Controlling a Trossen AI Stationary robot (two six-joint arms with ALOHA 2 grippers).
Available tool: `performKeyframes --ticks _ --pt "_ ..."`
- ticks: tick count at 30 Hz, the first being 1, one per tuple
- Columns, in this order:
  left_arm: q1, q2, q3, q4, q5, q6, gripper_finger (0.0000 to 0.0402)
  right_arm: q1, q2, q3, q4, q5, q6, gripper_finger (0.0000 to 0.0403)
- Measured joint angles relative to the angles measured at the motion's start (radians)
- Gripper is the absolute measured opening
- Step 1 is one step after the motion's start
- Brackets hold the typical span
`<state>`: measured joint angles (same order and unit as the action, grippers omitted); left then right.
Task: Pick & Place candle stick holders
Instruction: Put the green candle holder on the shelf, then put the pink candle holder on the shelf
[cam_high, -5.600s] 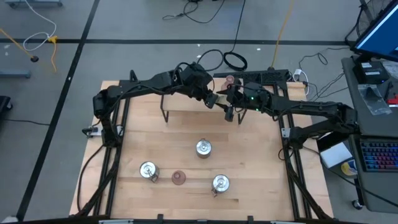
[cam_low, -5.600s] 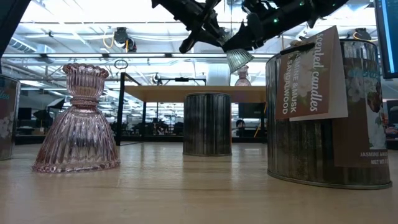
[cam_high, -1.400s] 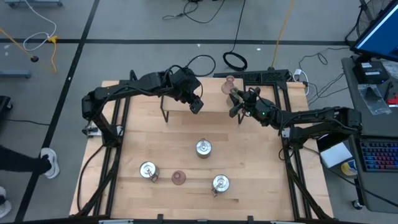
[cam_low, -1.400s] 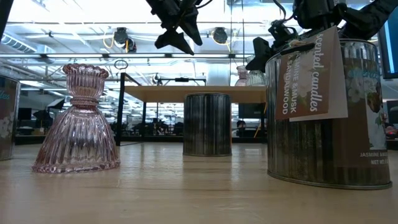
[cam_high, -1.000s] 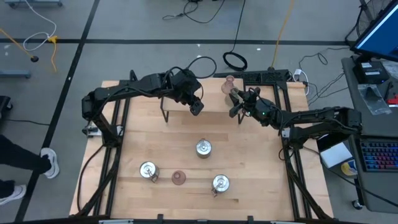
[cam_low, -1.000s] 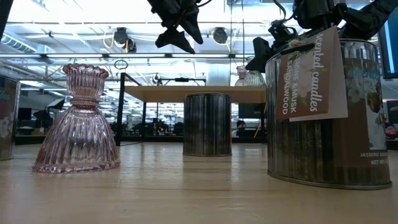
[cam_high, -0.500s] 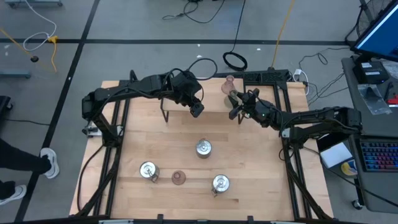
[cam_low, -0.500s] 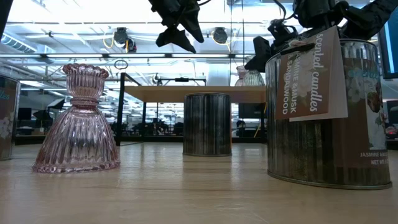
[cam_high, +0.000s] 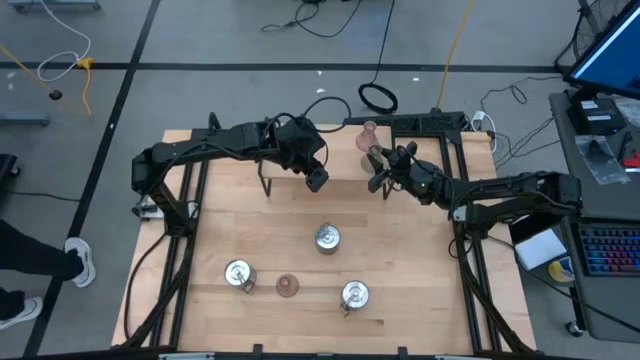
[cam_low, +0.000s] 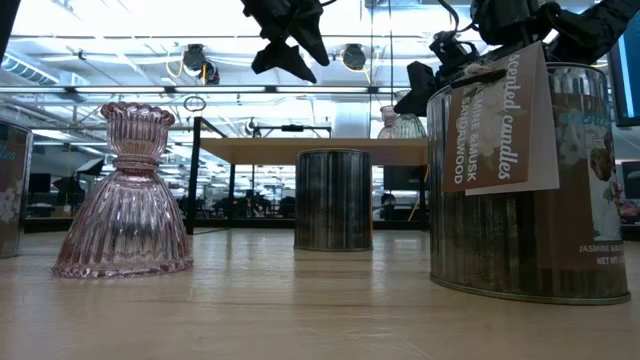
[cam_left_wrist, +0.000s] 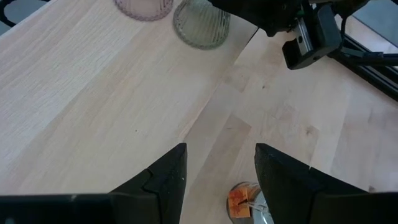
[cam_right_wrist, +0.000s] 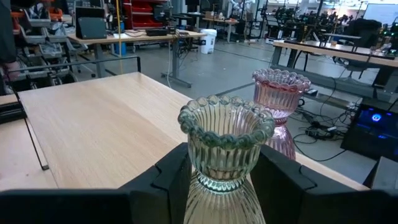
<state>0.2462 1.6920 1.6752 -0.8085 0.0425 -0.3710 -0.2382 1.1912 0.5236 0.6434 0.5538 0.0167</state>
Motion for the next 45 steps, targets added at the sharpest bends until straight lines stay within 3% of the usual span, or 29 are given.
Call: performKeyframes --ticks 6,20,28,38,45 --pt "0.000 0.000 0.000 0.000 0.000 -0.008 0.0191 0.000 0.000 0.000 -0.003 0.000 -0.003 0.0157" --pt "-0.015 0.000 0.000 0.000 -0.006 -0.017 0.0191 0.001 -0.059 0.000 -0.007 0.001 -0.061 0.0263" --pt "-0.056 -0.018 0.002 -0.012 -0.010 -0.003 0.0191 0.047 -0.196 0.000 -0.069 0.000 -0.063 0.0264" --pt "-0.163 -0.058 0.002 -0.158 -0.029 0.001 0.0191 0.153 -0.389 0.000 -0.117 -0.004 -0.063 0.0263" --pt "-0.268 -0.057 0.001 -0.273 -0.048 -0.094 0.0191 0.215 -0.485 0.000 -0.170 -0.005 -0.063 0.0263"
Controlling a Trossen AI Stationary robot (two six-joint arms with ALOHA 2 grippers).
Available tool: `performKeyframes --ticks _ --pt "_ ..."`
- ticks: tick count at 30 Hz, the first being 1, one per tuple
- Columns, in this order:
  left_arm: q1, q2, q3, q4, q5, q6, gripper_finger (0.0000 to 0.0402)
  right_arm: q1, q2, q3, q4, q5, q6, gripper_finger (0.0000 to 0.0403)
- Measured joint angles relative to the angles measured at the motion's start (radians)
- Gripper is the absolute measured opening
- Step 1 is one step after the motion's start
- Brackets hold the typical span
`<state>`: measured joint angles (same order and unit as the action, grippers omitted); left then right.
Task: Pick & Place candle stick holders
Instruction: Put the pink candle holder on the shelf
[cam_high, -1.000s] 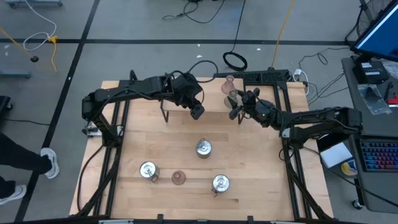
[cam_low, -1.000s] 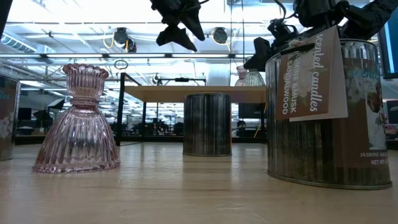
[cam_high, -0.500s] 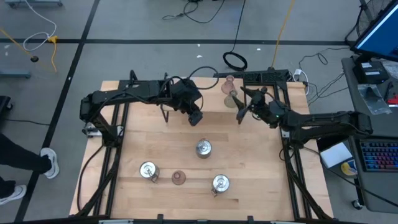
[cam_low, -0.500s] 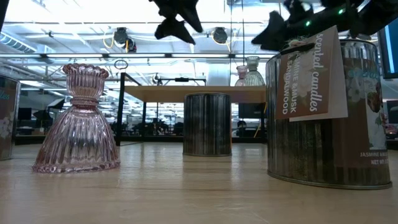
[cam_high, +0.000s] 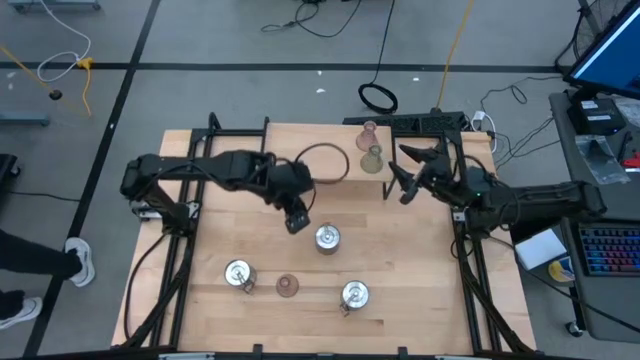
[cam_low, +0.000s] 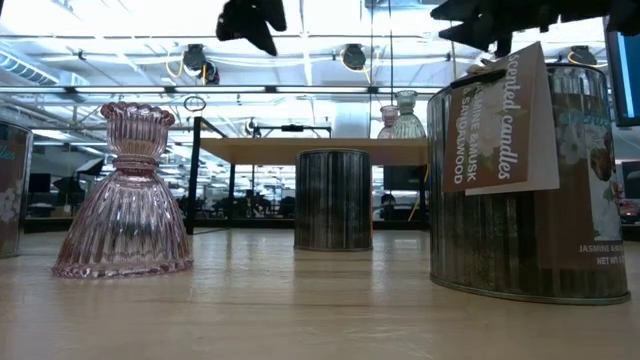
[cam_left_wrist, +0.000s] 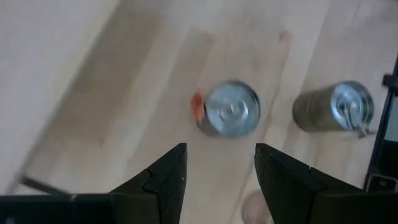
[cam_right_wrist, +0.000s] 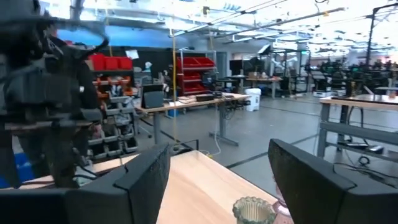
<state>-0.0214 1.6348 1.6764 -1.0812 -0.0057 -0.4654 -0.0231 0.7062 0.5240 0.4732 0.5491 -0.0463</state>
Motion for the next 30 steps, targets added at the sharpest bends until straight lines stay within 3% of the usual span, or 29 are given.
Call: performKeyframes --ticks 19,23,30 --pt "-0.330 0.032 -0.001 -0.175 -0.108 -0.861 0.0191 0.067 -0.072 0.000 -0.011 -0.001 0.000 0.0263" --pt "-0.367 0.093 -0.002 -0.202 -0.090 -0.931 0.0191 0.074 -0.071 0.000 -0.014 -0.002 0.007 0.0263" --pt "-0.368 0.191 -0.002 -0.207 -0.049 -0.916 0.0191 0.079 -0.072 0.000 -0.014 -0.003 0.007 0.0263"
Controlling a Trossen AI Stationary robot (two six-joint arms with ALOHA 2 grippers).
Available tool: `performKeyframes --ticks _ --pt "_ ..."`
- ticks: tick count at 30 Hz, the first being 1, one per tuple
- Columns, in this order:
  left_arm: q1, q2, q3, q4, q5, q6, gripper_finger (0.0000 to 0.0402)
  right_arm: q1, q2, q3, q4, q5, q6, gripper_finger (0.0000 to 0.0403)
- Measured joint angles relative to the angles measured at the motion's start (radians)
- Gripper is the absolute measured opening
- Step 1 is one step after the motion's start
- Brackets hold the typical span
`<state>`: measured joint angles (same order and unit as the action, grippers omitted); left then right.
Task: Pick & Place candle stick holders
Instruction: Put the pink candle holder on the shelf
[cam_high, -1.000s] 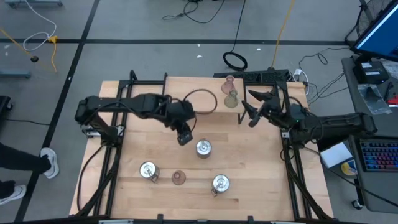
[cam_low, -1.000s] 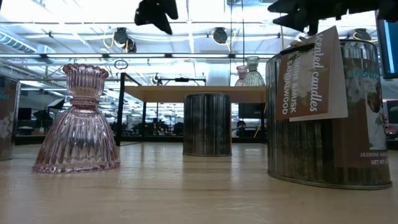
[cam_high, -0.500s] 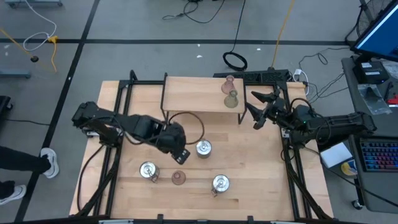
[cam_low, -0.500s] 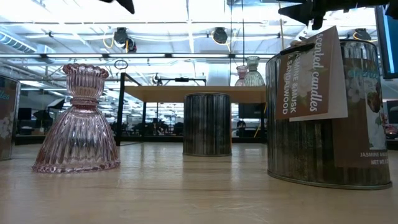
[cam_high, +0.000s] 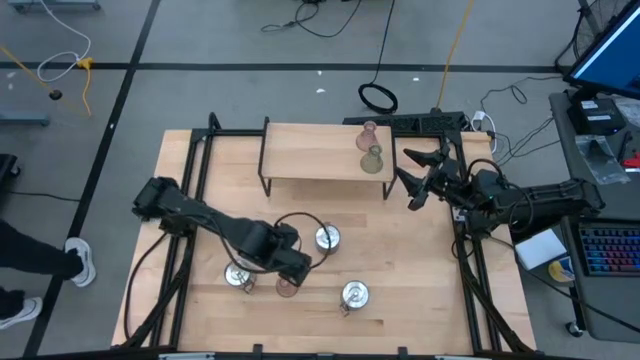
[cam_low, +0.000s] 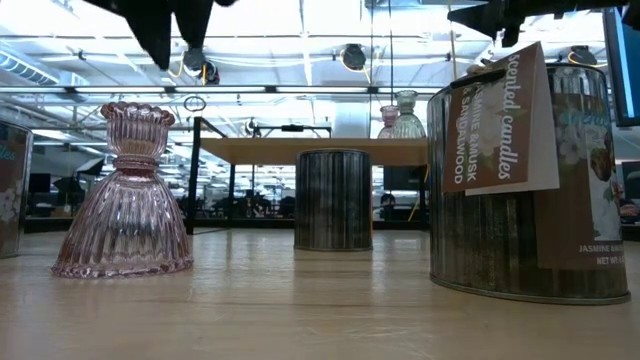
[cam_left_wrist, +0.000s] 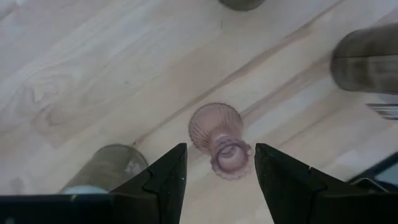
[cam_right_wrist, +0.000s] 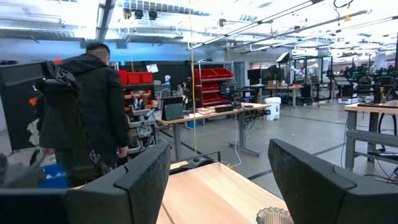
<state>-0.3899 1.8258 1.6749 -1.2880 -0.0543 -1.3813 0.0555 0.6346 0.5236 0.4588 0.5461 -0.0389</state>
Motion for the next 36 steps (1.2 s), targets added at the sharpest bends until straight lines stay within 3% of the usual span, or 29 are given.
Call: performKeyframes --ticks 11,36 --pt "-0.002 0.094 0.000 -0.044 0.130 0.051 0.0191 -0.001 0.000 0.000 0.000 0.001 -0.002 0.0263" --pt "-0.005 0.136 0.000 -0.018 0.139 0.061 0.0191 -0.001 0.000 0.000 0.000 0.003 -0.004 0.0263"
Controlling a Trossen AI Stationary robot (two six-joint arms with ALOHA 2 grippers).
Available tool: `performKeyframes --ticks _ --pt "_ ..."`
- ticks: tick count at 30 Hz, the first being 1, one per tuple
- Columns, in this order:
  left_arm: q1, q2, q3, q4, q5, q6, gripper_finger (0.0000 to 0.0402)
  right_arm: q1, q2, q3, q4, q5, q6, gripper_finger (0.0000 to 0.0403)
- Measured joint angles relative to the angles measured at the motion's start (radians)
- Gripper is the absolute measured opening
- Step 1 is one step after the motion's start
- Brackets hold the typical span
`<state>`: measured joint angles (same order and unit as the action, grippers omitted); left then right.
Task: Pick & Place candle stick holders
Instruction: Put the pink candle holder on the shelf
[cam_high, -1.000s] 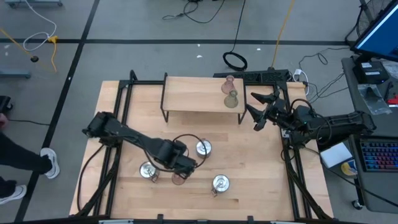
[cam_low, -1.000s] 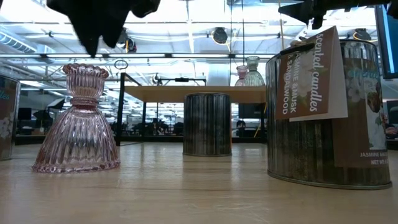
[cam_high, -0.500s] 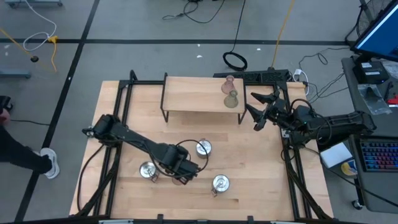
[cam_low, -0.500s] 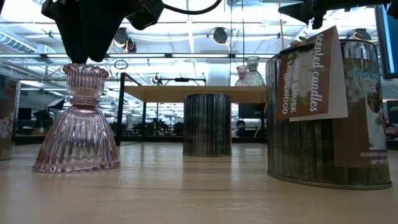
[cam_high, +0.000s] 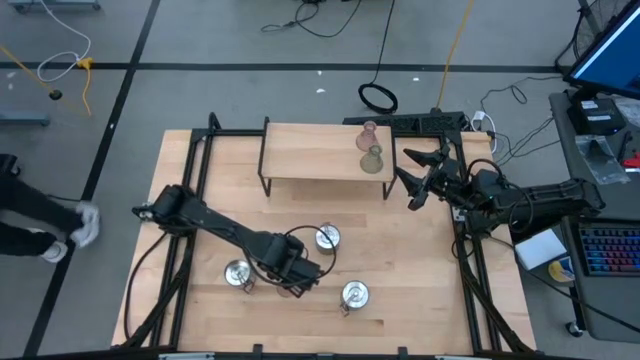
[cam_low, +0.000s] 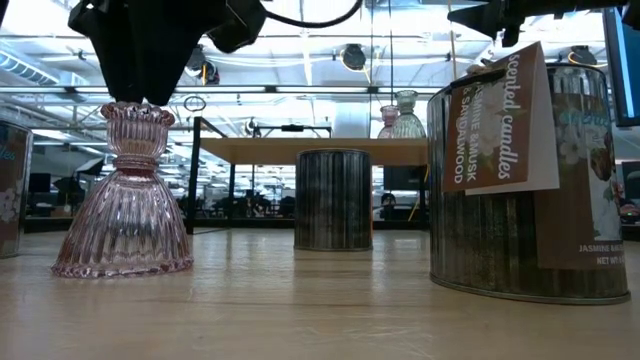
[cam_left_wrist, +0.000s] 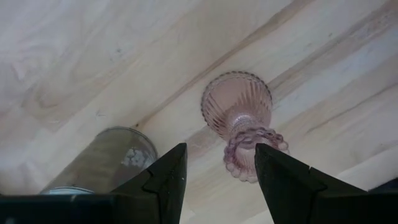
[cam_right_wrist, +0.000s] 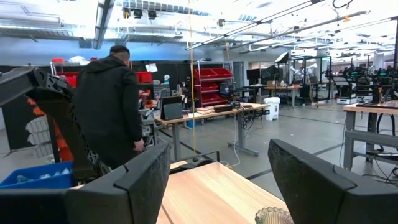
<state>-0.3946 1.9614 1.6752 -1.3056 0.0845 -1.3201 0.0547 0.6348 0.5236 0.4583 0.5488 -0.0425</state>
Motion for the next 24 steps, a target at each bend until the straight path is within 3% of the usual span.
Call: performKeyframes --ticks 15,24 --pt "0.002 0.070 -0.001 0.021 0.040 0.053 0.0181 0.000 -0.010 0.000 0.000 0.000 -0.008 0.0263" --pt "0.009 0.079 0.001 0.037 0.045 0.068 0.0043 0.000 -0.012 0.000 0.000 0.000 -0.008 0.0263"
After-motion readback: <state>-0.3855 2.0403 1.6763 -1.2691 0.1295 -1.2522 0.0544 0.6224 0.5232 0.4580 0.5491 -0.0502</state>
